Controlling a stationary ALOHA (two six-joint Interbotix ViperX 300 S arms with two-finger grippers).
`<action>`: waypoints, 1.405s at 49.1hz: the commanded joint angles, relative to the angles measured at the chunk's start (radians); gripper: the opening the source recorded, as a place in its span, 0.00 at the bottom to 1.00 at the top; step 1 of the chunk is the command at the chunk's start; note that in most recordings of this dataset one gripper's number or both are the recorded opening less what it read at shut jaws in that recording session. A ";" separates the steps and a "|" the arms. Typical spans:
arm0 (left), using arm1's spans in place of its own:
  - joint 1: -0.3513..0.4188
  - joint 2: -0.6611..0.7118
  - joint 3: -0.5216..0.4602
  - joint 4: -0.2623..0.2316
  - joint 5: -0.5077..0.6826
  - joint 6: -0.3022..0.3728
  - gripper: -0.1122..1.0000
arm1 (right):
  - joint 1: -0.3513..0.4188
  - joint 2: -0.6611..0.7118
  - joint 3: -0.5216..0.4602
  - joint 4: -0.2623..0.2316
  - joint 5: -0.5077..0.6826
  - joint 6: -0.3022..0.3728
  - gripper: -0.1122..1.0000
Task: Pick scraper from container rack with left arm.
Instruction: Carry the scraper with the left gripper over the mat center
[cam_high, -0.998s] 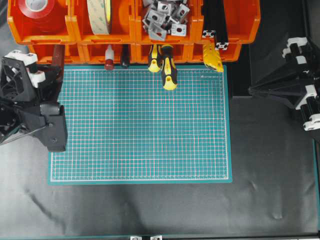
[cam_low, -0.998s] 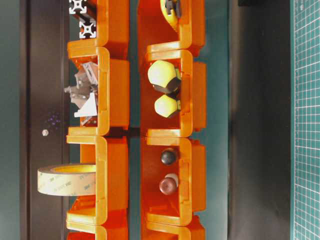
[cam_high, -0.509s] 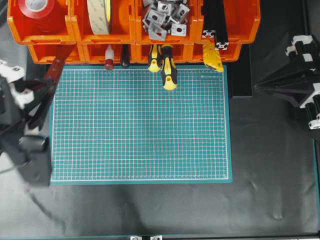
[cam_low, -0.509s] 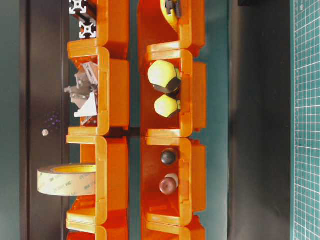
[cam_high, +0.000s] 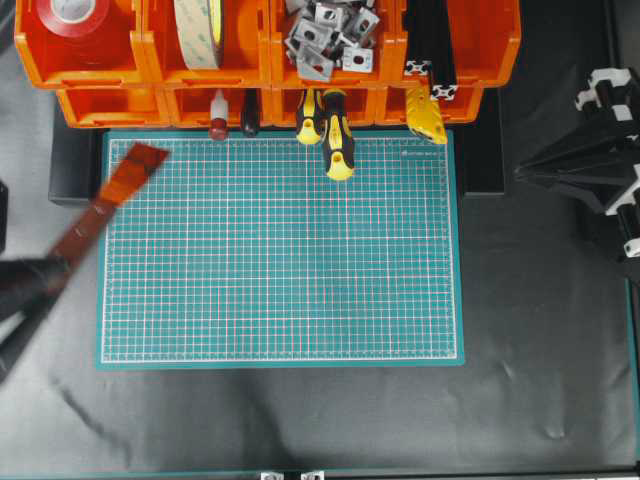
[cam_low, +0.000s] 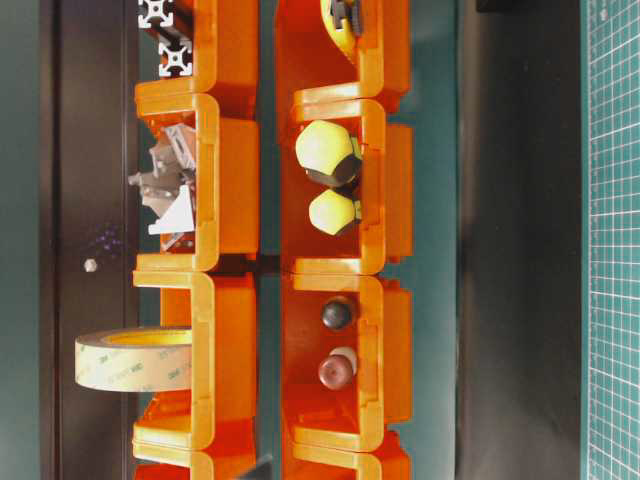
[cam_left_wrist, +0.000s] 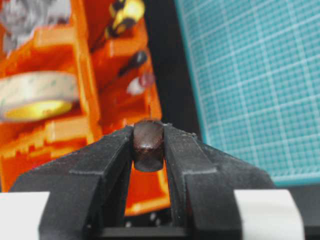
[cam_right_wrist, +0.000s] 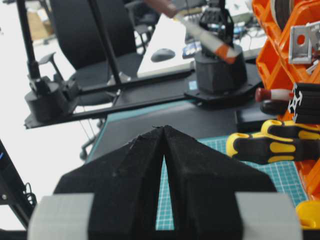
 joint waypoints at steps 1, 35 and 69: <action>0.002 0.043 -0.075 0.008 -0.071 0.009 0.28 | 0.003 -0.003 -0.021 0.002 -0.008 0.002 0.11; 0.359 0.183 0.201 0.008 -0.753 0.026 0.28 | 0.002 -0.035 -0.043 0.005 0.041 0.048 0.11; 0.520 0.267 0.252 0.008 -0.927 0.051 0.28 | -0.006 -0.037 -0.049 0.005 0.100 0.051 0.11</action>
